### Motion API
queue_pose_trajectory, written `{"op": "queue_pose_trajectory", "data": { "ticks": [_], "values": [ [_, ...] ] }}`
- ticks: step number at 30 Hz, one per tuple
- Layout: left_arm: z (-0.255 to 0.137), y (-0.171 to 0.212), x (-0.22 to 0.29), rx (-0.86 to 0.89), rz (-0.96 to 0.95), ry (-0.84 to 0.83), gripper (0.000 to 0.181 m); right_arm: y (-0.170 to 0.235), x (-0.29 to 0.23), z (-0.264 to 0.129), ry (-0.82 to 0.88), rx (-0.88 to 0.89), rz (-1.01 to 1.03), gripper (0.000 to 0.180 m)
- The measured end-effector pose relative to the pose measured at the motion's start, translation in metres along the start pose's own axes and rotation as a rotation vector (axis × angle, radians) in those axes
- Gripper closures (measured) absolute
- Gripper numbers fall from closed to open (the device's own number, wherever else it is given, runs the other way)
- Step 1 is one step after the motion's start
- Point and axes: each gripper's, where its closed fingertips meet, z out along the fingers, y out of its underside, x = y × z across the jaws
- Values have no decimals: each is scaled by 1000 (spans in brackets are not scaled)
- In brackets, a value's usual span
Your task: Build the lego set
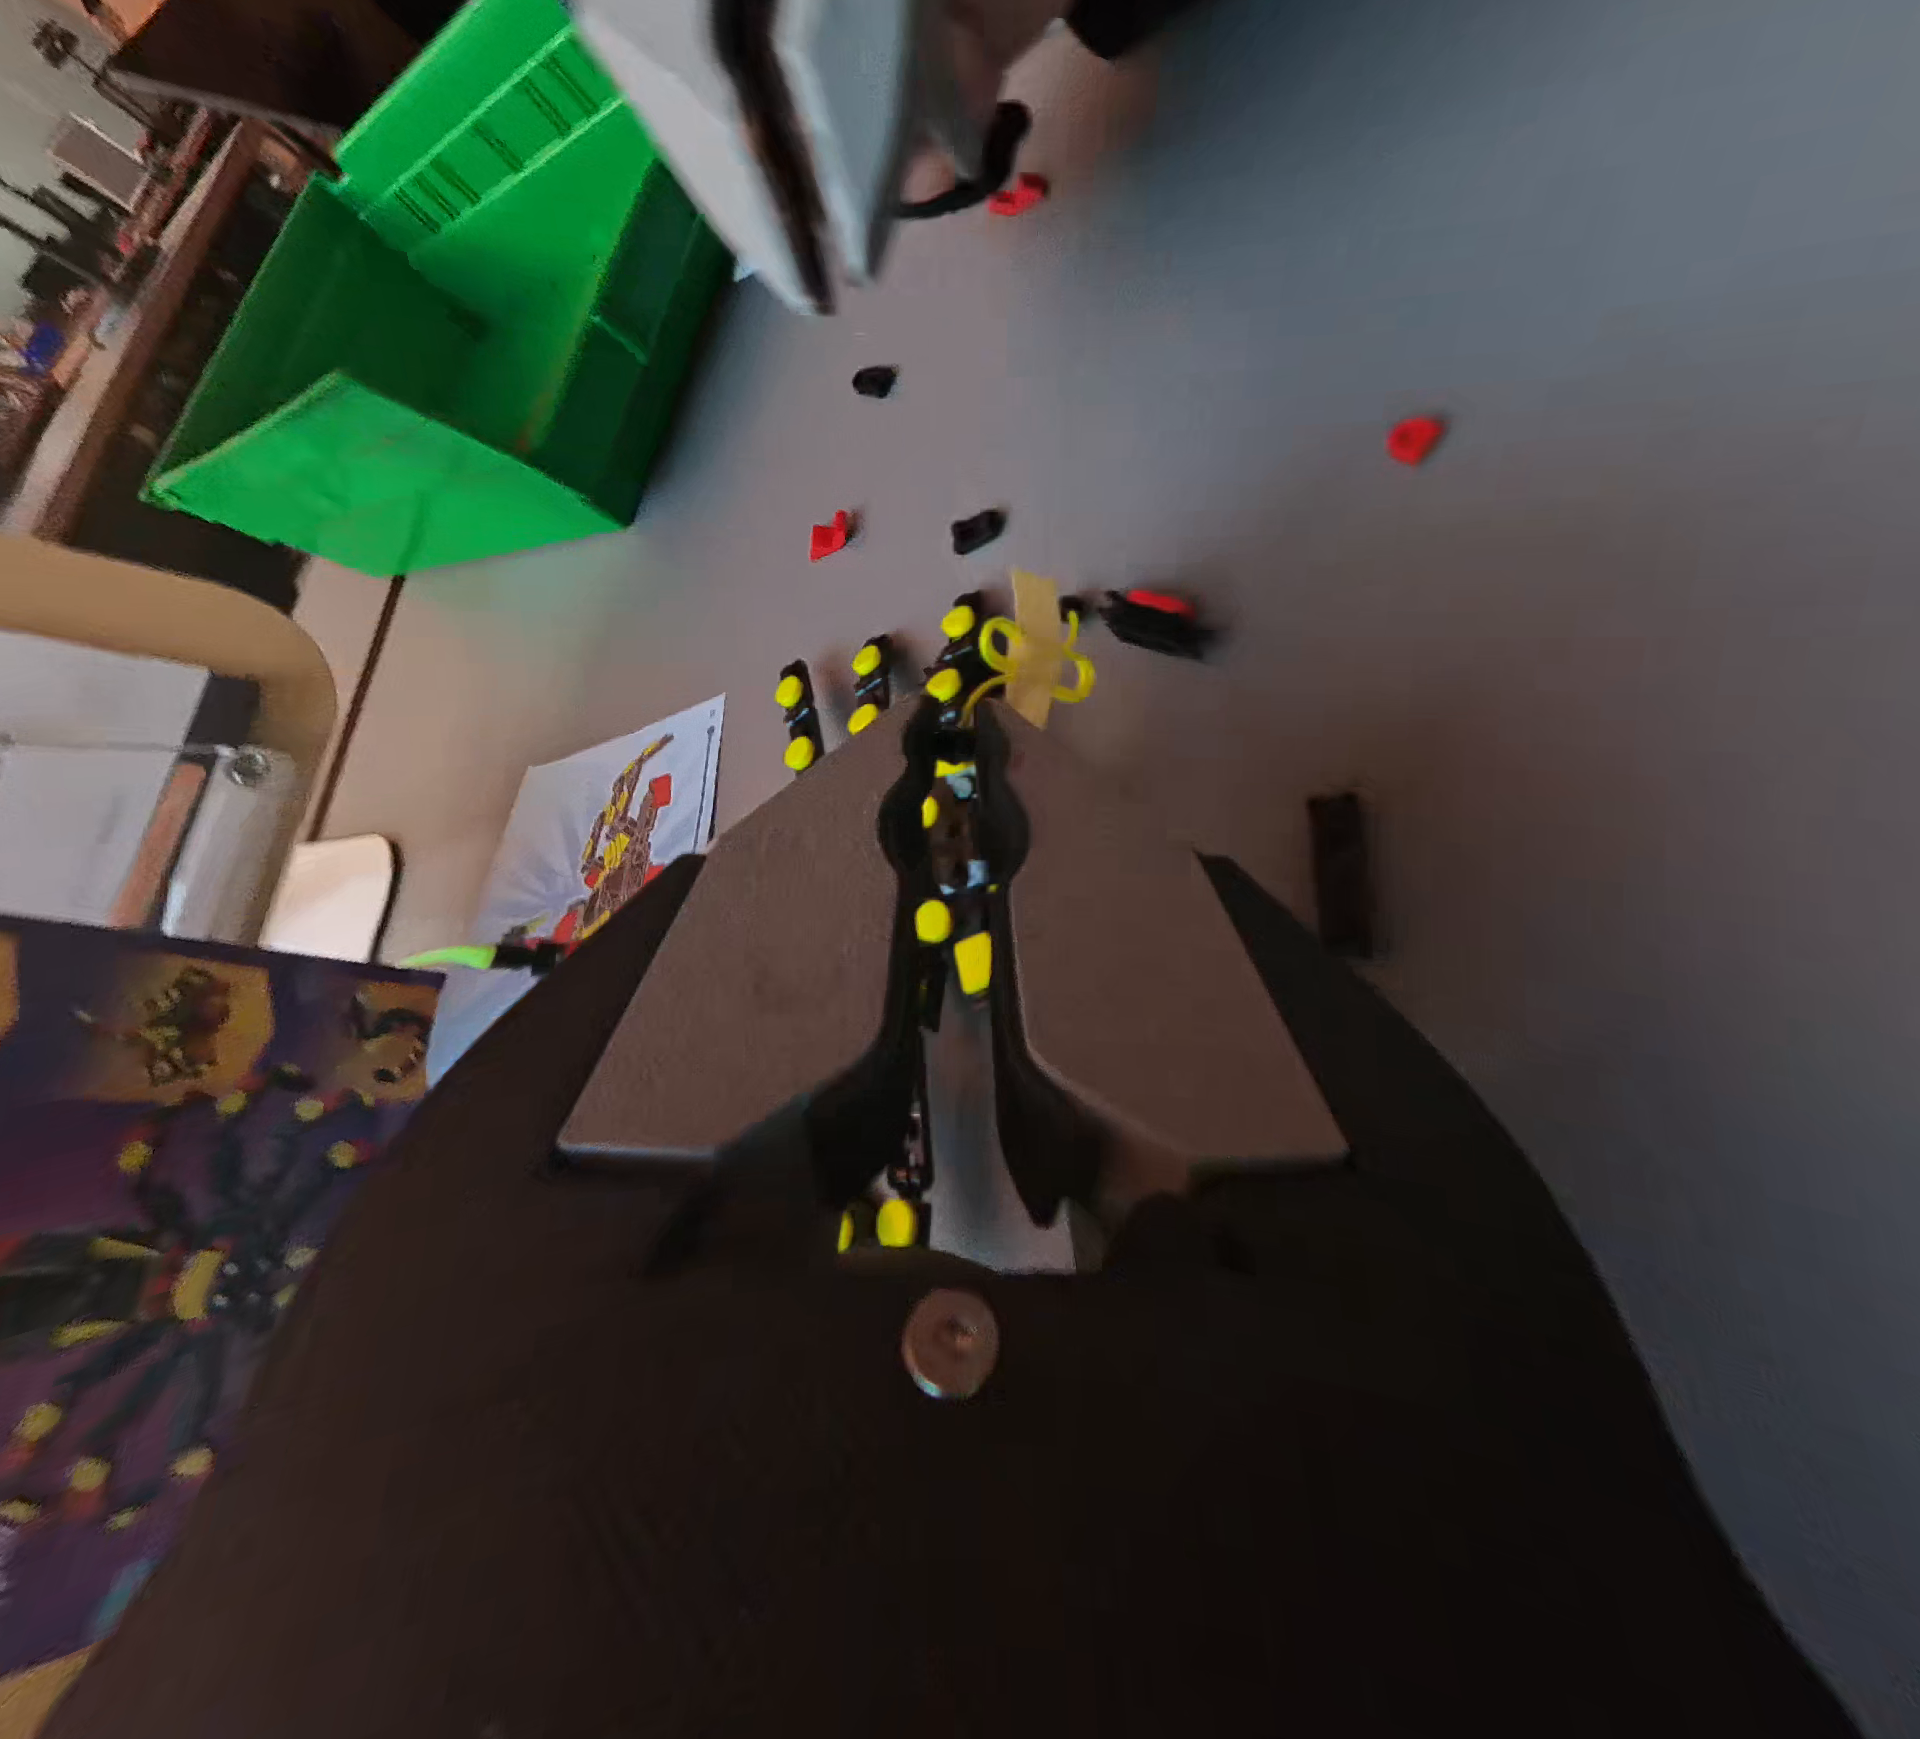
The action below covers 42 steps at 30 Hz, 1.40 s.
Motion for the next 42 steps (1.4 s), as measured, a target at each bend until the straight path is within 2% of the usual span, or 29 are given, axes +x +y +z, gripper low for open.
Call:
{"op": "queue_pose_trajectory", "data": {
  "ticks": [3, 5, 8, 14, 19, 23, 25, 26, 29, 35, 37, 39, 42],
  "values": [
    [4, -4, 15, -9, 92, 22, 178, 5, 0, -6, -66, -4, 118, 169],
    [7, 0, 21, -46, 124, 33, 178, 18, -3, -3, -93, -76, 153, 161],
    [10, 4, 23, -67, 160, 22, 177, 40, -10, 2, -111, -205, 136, 160],
    [-1, -5, -9, -10, 101, -134, 178, 64, -18, 14, -117, -349, 125, 153],
    [-20, -4, -52, 8, -16, -333, 177, 70, -17, 19, -77, -407, 115, 156],
    [-27, 0, -66, 4, -84, -388, 177, 81, -29, 27, -115, -476, 109, 156],
    [-26, 0, -65, 9, -93, -384, 177, 88, -26, 31, -82, -514, 90, 164],
    [-25, -1, -64, 10, -91, -380, 178, 90, -23, 33, -58, -522, 80, 173],
    [-21, 0, -60, -1, -78, -369, 177, 90, -22, 33, -63, -519, 105, 173],
    [-21, -2, -58, 11, -87, -352, 177, 70, -39, 32, -275, -367, 496, 172],
    [-21, -3, -58, 14, -84, -350, 177, 73, -38, 31, -303, -374, 605, 162],
    [-20, -3, -56, 11, -75, -345, 177, 78, -33, 30, -274, -396, 628, 157],
    [-19, -4, -54, 13, -65, -340, 178, 85, -23, 27, -191, -441, 535, 162]
  ]
}}
